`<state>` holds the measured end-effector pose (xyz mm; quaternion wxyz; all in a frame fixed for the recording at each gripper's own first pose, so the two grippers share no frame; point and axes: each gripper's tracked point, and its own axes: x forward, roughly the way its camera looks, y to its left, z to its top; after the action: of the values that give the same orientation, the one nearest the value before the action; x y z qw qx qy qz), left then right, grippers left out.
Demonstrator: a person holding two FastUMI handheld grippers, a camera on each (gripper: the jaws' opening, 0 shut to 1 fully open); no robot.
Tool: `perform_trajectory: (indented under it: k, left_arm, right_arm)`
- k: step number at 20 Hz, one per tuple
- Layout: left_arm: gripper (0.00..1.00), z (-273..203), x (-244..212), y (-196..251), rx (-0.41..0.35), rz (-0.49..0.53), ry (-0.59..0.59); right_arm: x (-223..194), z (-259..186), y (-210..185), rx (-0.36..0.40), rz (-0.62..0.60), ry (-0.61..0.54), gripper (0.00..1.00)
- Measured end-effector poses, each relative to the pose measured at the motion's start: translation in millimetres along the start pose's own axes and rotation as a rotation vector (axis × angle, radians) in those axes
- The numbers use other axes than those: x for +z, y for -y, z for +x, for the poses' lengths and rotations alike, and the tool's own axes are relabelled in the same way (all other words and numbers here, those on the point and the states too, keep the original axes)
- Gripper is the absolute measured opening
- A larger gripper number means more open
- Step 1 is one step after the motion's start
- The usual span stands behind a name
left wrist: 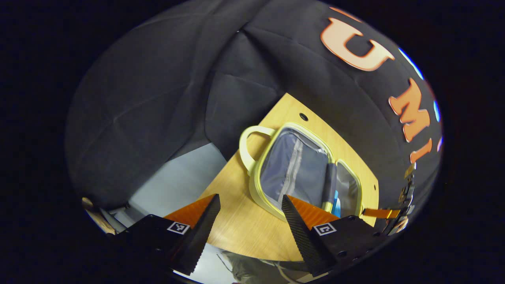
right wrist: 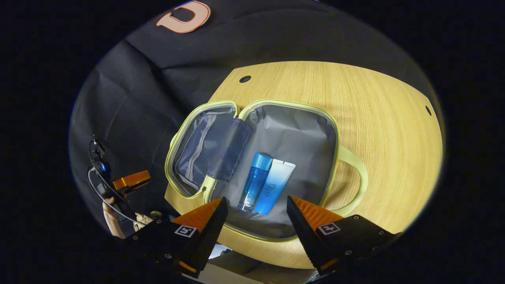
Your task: First open the suitcase, pack the skin care products into it, and then close the suitcase.
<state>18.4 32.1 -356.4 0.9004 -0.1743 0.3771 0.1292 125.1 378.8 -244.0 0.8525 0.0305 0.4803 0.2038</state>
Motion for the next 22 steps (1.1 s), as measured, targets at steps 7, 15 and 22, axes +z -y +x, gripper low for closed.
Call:
perform_trajectory:
  k: [7,15,22]
  left_arm:
    - [0.98,47,40,-29,-0.097,-0.259,0.008]
    - [0.98,100,77,-19,-0.207,-0.292,0.03]
    - [0.95,133,84,5,-0.331,-0.325,-0.002]
  right_arm:
    - [-2,-17,10,-0.007,0.081,0.043,0.96]
    - [2,-33,12,0.011,0.205,0.069,0.96]
    - [4,-42,29,-0.026,0.268,0.09,0.96]
